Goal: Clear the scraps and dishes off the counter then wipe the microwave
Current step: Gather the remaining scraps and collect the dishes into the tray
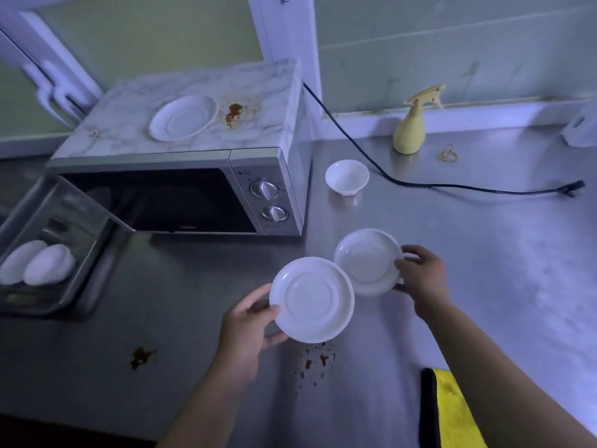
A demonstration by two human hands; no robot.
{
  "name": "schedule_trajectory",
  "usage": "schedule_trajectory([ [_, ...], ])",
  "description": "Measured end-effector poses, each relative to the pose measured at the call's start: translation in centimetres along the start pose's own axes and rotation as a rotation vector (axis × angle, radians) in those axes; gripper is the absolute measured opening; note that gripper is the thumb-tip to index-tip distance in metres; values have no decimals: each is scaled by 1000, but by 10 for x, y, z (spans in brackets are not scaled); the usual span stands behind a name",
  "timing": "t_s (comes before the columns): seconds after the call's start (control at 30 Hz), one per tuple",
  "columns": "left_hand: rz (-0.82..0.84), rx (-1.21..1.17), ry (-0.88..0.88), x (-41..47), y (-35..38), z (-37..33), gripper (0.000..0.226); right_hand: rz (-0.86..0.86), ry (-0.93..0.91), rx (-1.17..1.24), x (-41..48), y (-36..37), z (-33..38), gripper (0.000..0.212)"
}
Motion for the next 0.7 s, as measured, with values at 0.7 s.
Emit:
schedule_trajectory([
  [0.7, 203, -44, 159, -85, -279, -29, 36, 444, -162, 134, -337, 188, -30, 25],
])
Point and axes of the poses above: each hand's wrist, its own x-axis towards the middle knuckle, its own y-axis out of the palm, z = x × y, the point moved 3 cm from there along x, towards the middle knuckle, and after that the axes turned 10 degrees about -x, right-handed, at the moved point
